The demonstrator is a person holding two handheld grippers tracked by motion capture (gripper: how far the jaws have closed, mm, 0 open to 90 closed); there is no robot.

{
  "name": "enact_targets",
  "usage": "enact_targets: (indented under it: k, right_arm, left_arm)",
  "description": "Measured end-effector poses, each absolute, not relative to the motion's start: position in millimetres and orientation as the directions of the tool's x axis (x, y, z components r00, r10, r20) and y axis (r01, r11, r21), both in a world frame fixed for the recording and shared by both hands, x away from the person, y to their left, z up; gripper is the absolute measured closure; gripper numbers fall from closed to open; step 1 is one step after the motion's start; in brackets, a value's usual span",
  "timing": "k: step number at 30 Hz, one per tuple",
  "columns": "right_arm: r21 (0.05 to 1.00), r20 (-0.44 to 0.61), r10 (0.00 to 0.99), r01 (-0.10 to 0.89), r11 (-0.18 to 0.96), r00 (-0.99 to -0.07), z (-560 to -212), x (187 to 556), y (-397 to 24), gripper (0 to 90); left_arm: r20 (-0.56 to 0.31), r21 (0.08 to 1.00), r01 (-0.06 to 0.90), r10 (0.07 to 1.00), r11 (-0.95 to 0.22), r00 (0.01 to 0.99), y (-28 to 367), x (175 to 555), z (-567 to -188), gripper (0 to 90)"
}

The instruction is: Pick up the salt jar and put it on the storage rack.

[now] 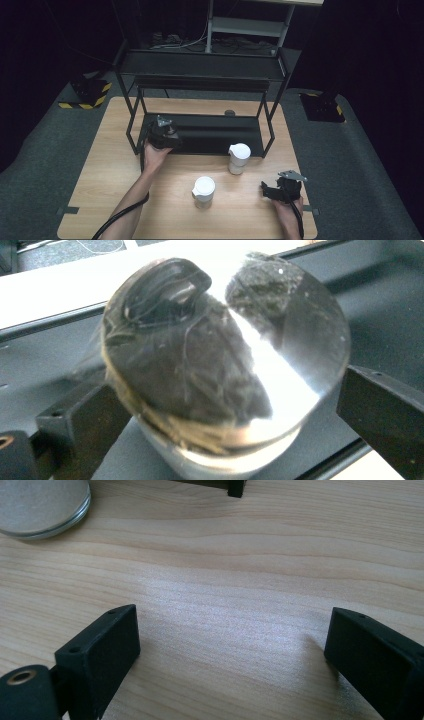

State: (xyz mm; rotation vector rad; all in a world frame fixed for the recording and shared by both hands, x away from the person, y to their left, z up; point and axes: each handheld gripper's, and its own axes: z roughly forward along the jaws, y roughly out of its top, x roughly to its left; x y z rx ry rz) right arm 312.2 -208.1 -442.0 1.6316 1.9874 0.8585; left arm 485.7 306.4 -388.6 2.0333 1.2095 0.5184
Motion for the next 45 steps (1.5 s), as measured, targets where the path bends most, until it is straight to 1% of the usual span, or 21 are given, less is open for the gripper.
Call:
enact_targets:
  k: [8, 19, 25, 33, 37, 45]
  right_arm:
    - [0.694, 0.058, 0.974, 0.710, 0.117, -0.217, -442, 312, -208, 7.4]
    - [0.694, 0.059, 0.974, 0.710, 0.116, -0.217, -442, 312, -208, 7.4]
    - [0.694, 0.059, 0.974, 0.710, 0.116, -0.217, -442, 312, -208, 7.4]
    - [0.694, 0.058, 0.974, 0.710, 0.118, -0.218, -442, 312, -209, 7.4]
    - [0.694, 0.058, 0.974, 0.710, 0.118, -0.218, -442, 312, -209, 7.4]
    - [0.694, 0.058, 0.974, 0.710, 0.117, -0.218, -442, 312, -209, 7.3]
  left_arm:
    - [-0.005, 0.736, 0.591, 0.871, -0.329, 0.490, 311, 479, -386, 0.4]
    - [-0.002, 0.758, 0.563, 0.861, -0.330, 0.508, 321, 463, -380, 0.4]
    - [0.023, 0.755, 0.548, 0.850, -0.359, 0.526, 324, 456, -376, 0.4]
    - [0.022, 0.760, 0.538, 0.843, -0.363, 0.538, 329, 446, -373, 0.4]
    - [0.046, 0.754, 0.536, 0.845, -0.379, 0.533, 328, 440, -371, 0.5]
    - [0.038, 0.751, 0.540, 0.843, -0.379, 0.537, 335, 431, -367, 0.6]
